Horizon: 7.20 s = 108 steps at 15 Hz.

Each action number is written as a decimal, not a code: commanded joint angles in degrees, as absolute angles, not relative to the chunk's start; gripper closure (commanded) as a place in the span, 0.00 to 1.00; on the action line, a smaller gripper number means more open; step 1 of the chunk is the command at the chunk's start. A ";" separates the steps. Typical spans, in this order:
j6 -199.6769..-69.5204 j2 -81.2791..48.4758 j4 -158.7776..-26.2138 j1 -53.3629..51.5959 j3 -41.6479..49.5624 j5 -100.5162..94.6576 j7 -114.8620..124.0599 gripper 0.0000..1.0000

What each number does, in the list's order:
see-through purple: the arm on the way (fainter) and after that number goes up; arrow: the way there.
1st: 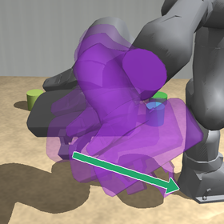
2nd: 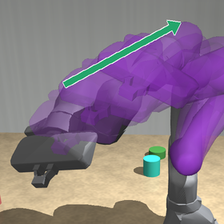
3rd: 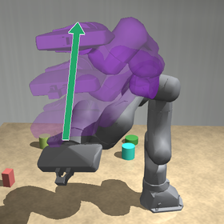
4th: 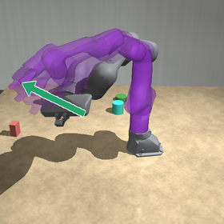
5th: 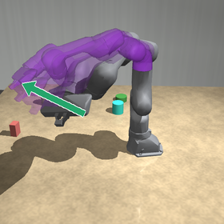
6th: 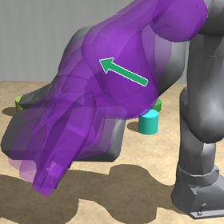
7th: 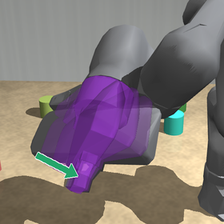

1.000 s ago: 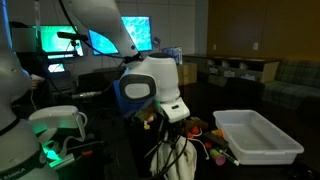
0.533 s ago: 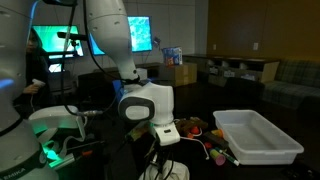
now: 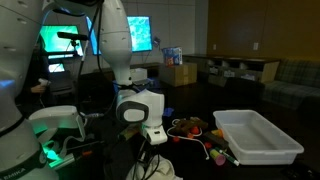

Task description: Use the towel to sweep the things on the table to the left and then put the towel in the white bin

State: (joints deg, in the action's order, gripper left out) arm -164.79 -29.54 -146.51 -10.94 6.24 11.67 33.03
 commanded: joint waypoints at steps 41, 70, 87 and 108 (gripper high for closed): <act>-149.40 -41.06 -104.92 -24.19 -14.15 15.13 28.96 0.90; -153.48 -20.26 -128.94 3.47 7.60 19.67 25.13 0.90; -151.76 -55.09 -87.07 0.14 19.45 10.75 47.10 0.90; -150.71 -59.32 -81.61 -1.64 12.18 11.56 46.27 0.90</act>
